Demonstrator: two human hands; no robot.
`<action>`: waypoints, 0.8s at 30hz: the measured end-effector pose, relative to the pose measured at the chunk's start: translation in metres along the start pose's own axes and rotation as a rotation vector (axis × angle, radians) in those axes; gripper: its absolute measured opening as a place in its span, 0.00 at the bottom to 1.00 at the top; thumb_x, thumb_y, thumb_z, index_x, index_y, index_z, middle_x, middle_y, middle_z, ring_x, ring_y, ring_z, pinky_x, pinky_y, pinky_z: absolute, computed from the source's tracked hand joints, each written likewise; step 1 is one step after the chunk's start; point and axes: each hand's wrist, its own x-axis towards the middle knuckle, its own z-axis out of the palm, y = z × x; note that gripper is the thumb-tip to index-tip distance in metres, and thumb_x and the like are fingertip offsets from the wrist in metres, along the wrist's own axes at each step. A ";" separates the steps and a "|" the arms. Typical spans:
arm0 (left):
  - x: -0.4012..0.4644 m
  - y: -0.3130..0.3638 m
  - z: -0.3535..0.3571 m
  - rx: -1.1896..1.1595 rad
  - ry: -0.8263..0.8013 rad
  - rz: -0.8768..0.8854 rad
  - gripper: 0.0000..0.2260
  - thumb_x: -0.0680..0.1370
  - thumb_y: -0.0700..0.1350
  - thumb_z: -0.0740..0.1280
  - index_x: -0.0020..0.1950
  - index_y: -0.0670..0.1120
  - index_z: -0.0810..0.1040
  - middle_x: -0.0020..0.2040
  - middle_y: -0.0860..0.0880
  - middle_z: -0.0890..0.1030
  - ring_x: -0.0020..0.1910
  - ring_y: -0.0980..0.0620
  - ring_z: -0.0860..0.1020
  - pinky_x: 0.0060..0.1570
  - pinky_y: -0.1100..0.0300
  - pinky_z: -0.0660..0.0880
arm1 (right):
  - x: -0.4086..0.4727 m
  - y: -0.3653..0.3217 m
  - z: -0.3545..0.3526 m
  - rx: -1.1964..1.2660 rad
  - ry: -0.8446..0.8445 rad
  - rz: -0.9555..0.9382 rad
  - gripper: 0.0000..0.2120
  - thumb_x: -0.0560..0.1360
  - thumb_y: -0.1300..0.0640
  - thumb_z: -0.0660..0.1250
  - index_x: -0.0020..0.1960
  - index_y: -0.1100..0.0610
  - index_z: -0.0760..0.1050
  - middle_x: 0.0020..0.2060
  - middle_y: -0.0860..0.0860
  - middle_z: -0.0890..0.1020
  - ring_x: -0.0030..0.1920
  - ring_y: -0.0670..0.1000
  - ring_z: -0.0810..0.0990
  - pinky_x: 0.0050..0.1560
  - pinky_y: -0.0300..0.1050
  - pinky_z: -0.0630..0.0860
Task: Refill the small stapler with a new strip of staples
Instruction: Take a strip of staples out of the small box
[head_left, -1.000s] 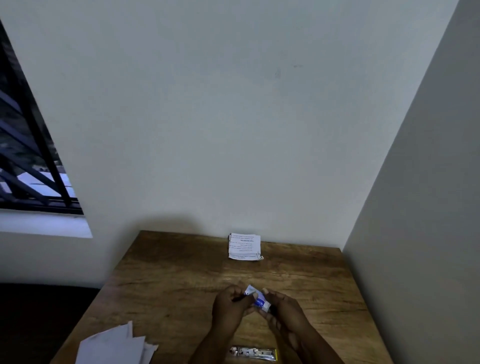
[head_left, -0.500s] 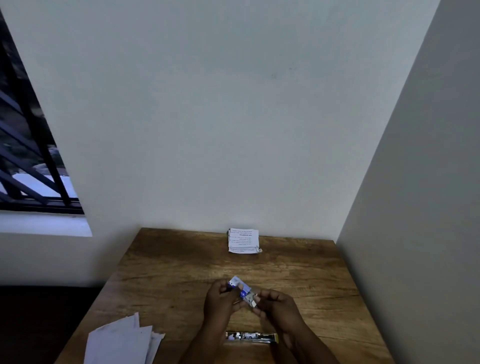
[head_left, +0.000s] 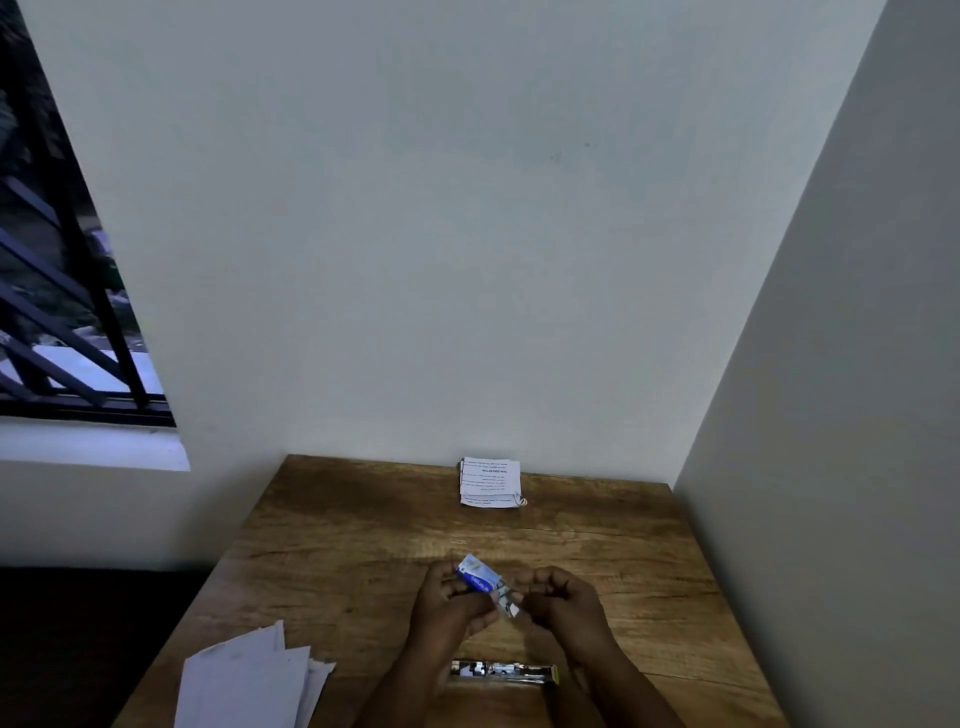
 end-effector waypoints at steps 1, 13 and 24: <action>0.000 -0.001 0.001 0.006 -0.010 -0.005 0.20 0.68 0.27 0.71 0.58 0.39 0.72 0.54 0.36 0.79 0.49 0.39 0.82 0.36 0.56 0.82 | -0.001 -0.004 0.001 -0.065 -0.014 -0.037 0.06 0.67 0.73 0.72 0.42 0.66 0.84 0.33 0.54 0.87 0.32 0.47 0.83 0.32 0.34 0.77; 0.003 -0.006 0.000 0.056 -0.010 -0.052 0.18 0.69 0.25 0.68 0.55 0.40 0.73 0.52 0.36 0.80 0.45 0.42 0.82 0.36 0.55 0.82 | -0.004 -0.016 0.003 -0.865 -0.063 -0.344 0.09 0.64 0.59 0.76 0.45 0.55 0.87 0.43 0.51 0.84 0.41 0.43 0.79 0.41 0.31 0.74; 0.008 -0.008 -0.006 0.159 -0.013 -0.062 0.17 0.68 0.26 0.71 0.48 0.45 0.75 0.45 0.41 0.81 0.47 0.41 0.82 0.54 0.39 0.80 | -0.008 -0.010 0.014 -1.071 -0.078 -0.405 0.07 0.67 0.59 0.73 0.44 0.52 0.85 0.45 0.50 0.79 0.44 0.48 0.79 0.39 0.36 0.70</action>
